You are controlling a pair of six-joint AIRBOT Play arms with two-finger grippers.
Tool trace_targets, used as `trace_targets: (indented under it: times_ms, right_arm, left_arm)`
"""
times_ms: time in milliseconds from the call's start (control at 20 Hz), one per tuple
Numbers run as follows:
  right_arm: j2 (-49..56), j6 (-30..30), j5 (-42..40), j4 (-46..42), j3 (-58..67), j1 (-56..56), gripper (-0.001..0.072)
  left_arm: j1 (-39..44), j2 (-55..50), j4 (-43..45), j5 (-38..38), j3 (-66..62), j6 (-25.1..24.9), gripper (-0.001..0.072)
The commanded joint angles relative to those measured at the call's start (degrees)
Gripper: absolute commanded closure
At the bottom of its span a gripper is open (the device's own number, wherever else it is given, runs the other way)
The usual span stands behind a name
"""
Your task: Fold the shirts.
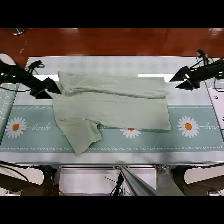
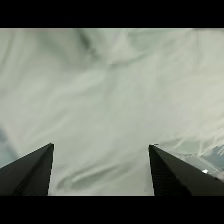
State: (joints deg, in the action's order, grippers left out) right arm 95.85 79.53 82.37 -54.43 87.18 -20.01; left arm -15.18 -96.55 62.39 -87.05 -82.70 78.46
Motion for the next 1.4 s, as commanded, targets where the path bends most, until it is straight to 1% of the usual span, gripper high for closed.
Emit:
trace_targets:
  times_ms: [0,100,200,300,350,450,500,550,700,900,1100,1200,1350]
  right_arm:
    - [-10.2,-3.8,0.4,-3.6,-5.4,-4.2,0.0086]
    - [-18.7,-5.3,-6.2,-2.7,-15.6,-5.3,0.0086]
    - [-27.2,-5.4,-12.2,-0.8,-28.4,-4.9,0.0087]
    - [-33.9,-6.9,-15.5,4.6,-39.8,-3.9,0.0086]
    - [-36.2,-7.5,-16.6,7.0,-43.8,-3.3,0.0087]
    - [-39.5,-7.8,-19.1,9.8,-49.9,-1.6,0.0087]
    - [-40.3,-7.8,-19.7,10.8,-51.6,-0.8,0.0087]
    - [-40.6,-7.8,-19.5,11.8,-52.5,-0.8,0.0087]
    - [-40.6,-7.9,-18.5,14.0,-52.7,-0.9,0.0087]
    - [-40.6,-7.9,-18.7,14.9,-52.7,-0.9,0.0087]
    - [-40.6,-7.9,-18.8,15.0,-52.7,-0.9,0.0087]
    - [-40.6,-7.9,-18.9,15.0,-52.7,-0.9,0.0087]
    - [-40.6,-7.9,-18.5,15.0,-52.7,-0.9,0.0087]
  left_arm:
    - [-5.6,11.3,2.4,5.6,12.7,-1.8,0.0005]
    - [-9.2,18.3,2.3,9.1,23.6,-5.9,0.0007]
    - [-13.6,24.1,0.7,13.0,32.9,-7.0,0.0007]
    - [-18.0,27.8,-6.5,17.2,40.8,-8.8,0.0007]
    - [-19.3,28.3,-10.9,18.0,44.2,-9.9,0.0007]
    - [-18.9,28.1,-18.3,18.1,49.1,-15.3,0.0007]
    - [-18.4,28.1,-21.0,18.7,50.7,-16.9,0.0008]
    - [-17.7,28.1,-22.8,19.4,52.1,-18.0,0.0007]
    - [-15.4,28.1,-22.8,22.0,54.0,-18.4,0.0008]
    - [-11.5,28.1,-21.3,21.9,54.1,-18.2,0.0008]
    - [-11.4,28.1,-21.3,18.8,54.1,-17.7,0.0007]
    - [-11.3,28.2,-21.8,18.6,53.9,-17.7,0.0008]
    - [-14.2,28.2,-21.9,16.0,51.6,-17.7,0.0008]
